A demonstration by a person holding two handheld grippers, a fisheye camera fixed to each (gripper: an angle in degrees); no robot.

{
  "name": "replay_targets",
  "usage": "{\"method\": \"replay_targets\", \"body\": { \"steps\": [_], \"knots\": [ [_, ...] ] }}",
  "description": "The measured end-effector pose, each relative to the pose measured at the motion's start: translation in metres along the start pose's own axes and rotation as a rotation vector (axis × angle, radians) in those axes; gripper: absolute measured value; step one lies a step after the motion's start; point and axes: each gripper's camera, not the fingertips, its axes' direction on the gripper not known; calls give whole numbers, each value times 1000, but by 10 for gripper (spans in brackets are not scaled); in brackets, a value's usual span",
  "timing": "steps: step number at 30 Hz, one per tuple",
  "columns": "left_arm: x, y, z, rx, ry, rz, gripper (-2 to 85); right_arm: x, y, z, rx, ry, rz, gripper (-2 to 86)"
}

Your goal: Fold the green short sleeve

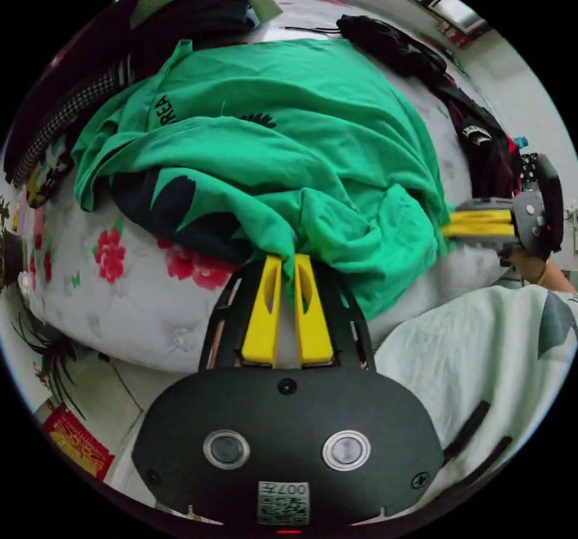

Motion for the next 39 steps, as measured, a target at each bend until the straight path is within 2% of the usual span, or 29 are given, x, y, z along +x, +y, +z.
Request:
{"method": "replay_targets", "body": {
  "steps": [1,3,5,6,8,11,15,17,19,22,23,25,27,28,29,30,31,36,37,39],
  "knots": [
    [-17,-4,0,-1,0,-35,12,-7,-4,-1,-1,-86,-46,7],
    [-48,-10,-6,-9,-125,-98,5,-36,-19,-12,15,-310,-215,10],
    [-98,-18,-22,-49,-378,-173,7,-47,-28,-25,29,-291,-289,18],
    [-112,-17,-29,-44,-392,-207,9,-45,-33,-38,58,-259,-301,25],
    [-173,-3,-66,41,-302,-434,32,-32,-38,-62,106,-219,-302,35],
    [-219,38,-96,162,-201,-661,73,24,-47,-104,208,-67,-154,53],
    [-222,99,-95,218,-175,-800,79,125,-70,-154,281,61,142,71],
    [-204,137,-87,232,-151,-827,82,153,-82,-169,299,104,203,77],
    [-188,163,-78,238,-116,-838,83,173,-98,-175,271,121,235,81],
    [-161,192,-45,217,135,-828,118,187,-121,-162,143,97,255,81],
    [-149,198,-27,169,244,-824,138,176,-120,-169,181,204,263,61],
    [-132,198,-5,115,340,-811,156,157,-120,-174,170,284,226,33],
    [-118,187,3,93,331,-774,167,134,-113,-190,133,323,182,11],
    [-113,175,3,25,248,-738,176,130,-110,-196,121,291,166,8],
    [-108,161,4,-74,155,-676,172,124,-101,-210,100,171,131,4],
    [-107,156,4,-109,126,-655,170,122,-85,-229,123,46,137,2],
    [-103,149,3,-138,75,-623,160,120,-74,-241,165,4,149,1],
    [-87,131,-6,-197,-59,-297,62,106,79,-357,605,-314,312,-2],
    [-90,135,-9,-184,-49,-284,10,102,97,-368,642,-347,318,-2],
    [-104,147,-17,-136,116,-266,0,83,166,-408,734,-367,372,-2]
  ]
}}
